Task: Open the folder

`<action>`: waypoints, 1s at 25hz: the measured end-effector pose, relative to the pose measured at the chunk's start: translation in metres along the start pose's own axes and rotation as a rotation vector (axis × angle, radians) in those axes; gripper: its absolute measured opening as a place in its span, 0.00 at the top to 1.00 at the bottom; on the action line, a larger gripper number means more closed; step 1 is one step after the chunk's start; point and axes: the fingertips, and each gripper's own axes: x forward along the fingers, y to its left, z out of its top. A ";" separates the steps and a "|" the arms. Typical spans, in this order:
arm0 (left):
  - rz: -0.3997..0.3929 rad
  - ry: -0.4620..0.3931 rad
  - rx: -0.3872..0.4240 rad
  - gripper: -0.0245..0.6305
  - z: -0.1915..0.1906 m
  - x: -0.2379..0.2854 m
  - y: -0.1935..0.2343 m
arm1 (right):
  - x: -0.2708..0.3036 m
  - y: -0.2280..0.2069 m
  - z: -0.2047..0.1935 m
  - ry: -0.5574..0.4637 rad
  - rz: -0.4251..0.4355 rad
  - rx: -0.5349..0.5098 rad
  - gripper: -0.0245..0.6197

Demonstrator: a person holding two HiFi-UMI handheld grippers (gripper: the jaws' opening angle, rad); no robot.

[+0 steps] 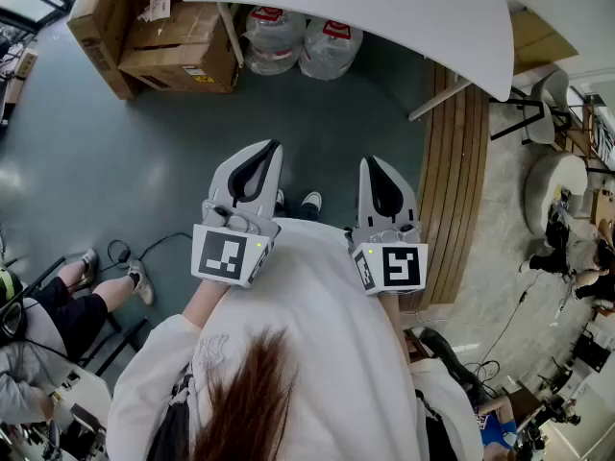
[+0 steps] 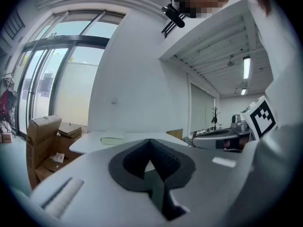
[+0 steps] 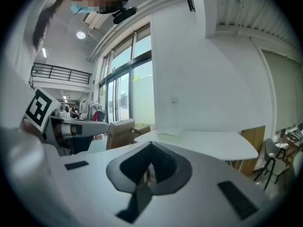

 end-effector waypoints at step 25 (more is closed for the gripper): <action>0.013 -0.021 0.013 0.95 0.010 0.023 -0.021 | -0.008 -0.032 0.006 -0.040 0.011 0.003 0.96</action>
